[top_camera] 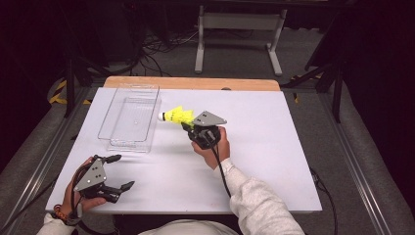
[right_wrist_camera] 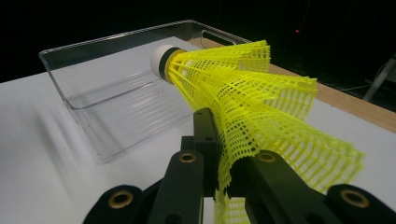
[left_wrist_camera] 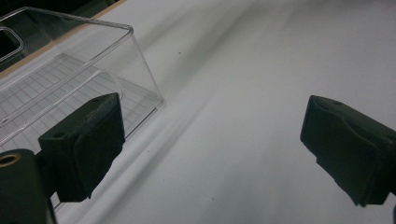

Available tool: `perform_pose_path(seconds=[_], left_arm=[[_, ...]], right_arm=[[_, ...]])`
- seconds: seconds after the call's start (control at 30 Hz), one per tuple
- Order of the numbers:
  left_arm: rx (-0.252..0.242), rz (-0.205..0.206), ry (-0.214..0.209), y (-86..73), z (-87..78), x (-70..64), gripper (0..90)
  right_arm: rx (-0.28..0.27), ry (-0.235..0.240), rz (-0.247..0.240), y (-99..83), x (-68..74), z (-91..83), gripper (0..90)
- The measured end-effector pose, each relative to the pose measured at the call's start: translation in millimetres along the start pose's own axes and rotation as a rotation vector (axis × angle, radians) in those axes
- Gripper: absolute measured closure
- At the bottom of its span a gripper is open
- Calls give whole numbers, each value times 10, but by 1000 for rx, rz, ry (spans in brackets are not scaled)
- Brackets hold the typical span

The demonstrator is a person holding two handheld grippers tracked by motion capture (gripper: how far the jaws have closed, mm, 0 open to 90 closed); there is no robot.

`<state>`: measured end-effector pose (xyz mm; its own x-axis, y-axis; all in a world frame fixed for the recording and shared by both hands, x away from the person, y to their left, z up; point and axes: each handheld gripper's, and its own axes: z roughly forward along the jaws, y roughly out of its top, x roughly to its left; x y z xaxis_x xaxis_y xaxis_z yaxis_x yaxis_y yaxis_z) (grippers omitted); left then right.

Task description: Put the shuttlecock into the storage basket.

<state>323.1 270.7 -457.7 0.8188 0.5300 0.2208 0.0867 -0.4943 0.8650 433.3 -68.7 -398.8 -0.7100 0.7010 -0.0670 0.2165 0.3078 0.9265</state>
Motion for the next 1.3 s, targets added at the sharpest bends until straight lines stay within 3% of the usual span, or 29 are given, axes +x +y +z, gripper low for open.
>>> perform_pose_path(seconds=[1.3], left_arm=[[-3, -3, -5, -5, -4, -12, 74]], right_arm=[[-10, 74, -39, 260, 294, 331, 873]])
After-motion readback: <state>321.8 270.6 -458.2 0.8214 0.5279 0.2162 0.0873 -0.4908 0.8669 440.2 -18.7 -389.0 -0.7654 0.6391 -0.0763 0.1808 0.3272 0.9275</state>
